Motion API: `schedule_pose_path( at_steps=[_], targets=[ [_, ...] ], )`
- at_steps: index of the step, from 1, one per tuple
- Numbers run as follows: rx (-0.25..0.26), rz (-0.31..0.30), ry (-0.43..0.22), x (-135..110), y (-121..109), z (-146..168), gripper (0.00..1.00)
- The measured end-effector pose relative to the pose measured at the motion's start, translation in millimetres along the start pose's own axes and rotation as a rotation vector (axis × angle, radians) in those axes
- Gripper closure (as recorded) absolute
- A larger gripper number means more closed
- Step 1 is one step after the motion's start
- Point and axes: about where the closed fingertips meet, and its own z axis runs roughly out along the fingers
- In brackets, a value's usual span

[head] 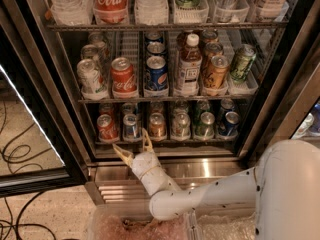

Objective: Pick redbull can from bottom shelf of fridge

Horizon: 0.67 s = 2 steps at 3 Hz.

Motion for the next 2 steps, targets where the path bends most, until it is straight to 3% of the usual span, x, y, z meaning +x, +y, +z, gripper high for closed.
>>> schedule_pose_path(
  at_steps=[2],
  targets=[
    [0.025, -0.019, -0.006, 4.5, -15.3, 17.1, 0.22]
  ],
)
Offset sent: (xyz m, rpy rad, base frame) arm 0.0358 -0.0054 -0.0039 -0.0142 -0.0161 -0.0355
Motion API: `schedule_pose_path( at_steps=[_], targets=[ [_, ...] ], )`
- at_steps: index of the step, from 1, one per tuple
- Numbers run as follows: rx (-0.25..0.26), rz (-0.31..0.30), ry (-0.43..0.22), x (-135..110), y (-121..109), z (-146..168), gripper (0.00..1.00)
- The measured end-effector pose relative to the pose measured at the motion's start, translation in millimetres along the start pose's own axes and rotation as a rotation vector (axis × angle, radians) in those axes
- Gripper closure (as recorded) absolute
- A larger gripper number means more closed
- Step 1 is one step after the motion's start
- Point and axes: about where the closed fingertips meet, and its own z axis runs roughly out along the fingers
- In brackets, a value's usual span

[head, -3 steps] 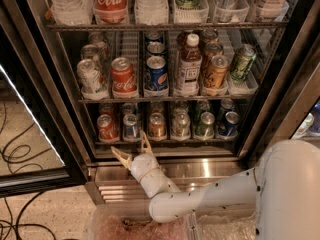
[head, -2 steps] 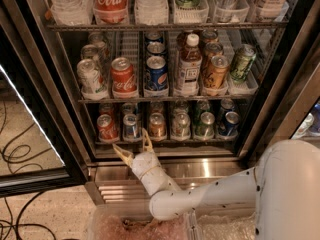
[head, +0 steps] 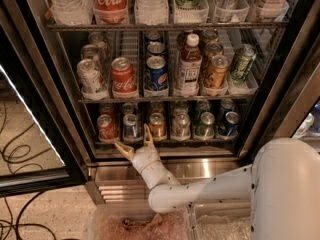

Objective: Pick redbull can from bottom shelf of fridge

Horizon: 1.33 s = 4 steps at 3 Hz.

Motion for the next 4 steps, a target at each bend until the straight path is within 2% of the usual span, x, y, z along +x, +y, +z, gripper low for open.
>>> schedule_pose_path(
  at_steps=[1, 3, 4],
  targets=[
    [-0.015, 0.003, -0.008, 6.0, -2.1, 22.6, 0.23],
    [0.017, 0.014, -0.018, 10.2, -9.3, 28.9, 0.23],
    [0.017, 0.014, -0.019, 10.3, -9.4, 28.9, 0.42]
  ],
)
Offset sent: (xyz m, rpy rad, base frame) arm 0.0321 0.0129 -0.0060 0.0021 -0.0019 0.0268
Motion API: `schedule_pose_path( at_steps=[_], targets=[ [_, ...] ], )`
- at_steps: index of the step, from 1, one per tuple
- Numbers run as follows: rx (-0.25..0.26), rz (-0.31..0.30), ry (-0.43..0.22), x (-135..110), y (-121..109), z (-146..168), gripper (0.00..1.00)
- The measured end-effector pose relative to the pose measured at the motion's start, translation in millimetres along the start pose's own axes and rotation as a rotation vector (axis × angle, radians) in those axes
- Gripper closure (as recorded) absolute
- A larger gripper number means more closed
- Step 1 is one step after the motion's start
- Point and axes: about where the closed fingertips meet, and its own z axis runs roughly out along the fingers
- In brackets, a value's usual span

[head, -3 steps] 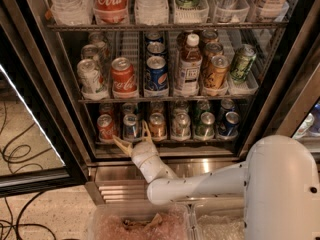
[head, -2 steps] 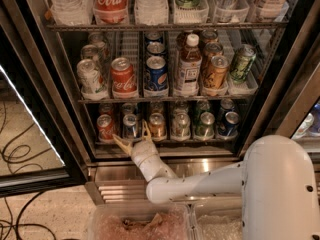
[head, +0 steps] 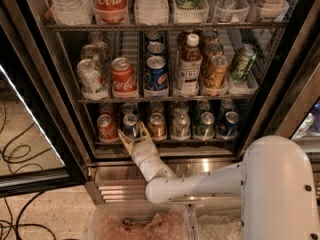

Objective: Pick redbull can from bottom shelf of fridge

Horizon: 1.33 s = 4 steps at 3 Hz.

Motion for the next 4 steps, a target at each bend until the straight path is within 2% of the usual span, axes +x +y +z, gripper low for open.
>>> schedule_pose_path(
  at_steps=[2, 3, 4],
  targets=[
    [0.0, 0.0, 0.0, 0.0, 0.0, 0.0, 0.87],
    [0.0, 0.0, 0.0, -0.1, 0.0, 0.0, 1.0],
    [-0.007, -0.01, -0.04, -14.1, 2.6, 1.7, 1.0]
  ],
)
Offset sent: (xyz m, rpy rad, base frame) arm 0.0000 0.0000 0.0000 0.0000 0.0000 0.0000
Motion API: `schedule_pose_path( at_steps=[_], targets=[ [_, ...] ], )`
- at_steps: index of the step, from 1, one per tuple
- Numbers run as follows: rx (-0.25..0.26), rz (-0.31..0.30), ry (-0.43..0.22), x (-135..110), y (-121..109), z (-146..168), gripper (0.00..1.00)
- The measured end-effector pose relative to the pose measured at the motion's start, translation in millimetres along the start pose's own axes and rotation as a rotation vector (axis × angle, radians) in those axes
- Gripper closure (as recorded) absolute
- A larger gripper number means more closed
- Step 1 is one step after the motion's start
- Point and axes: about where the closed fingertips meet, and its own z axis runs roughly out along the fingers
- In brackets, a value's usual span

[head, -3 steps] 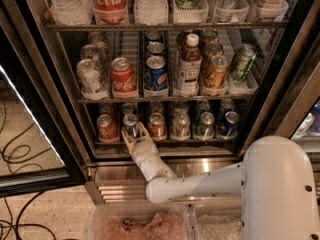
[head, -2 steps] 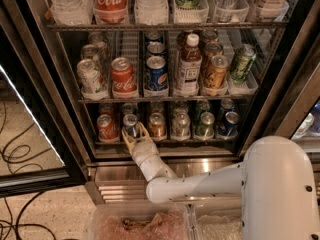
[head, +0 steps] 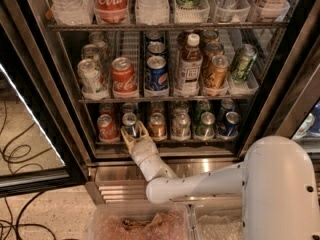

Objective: Pick redbull can from bottom shelf of fridge

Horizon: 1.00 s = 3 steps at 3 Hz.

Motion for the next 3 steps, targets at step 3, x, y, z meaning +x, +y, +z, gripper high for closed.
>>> schedule_pose_path(
  at_steps=[3],
  targets=[
    [-0.02, -0.063, -0.029, -31.5, -0.2, 2.4, 1.0]
  ],
)
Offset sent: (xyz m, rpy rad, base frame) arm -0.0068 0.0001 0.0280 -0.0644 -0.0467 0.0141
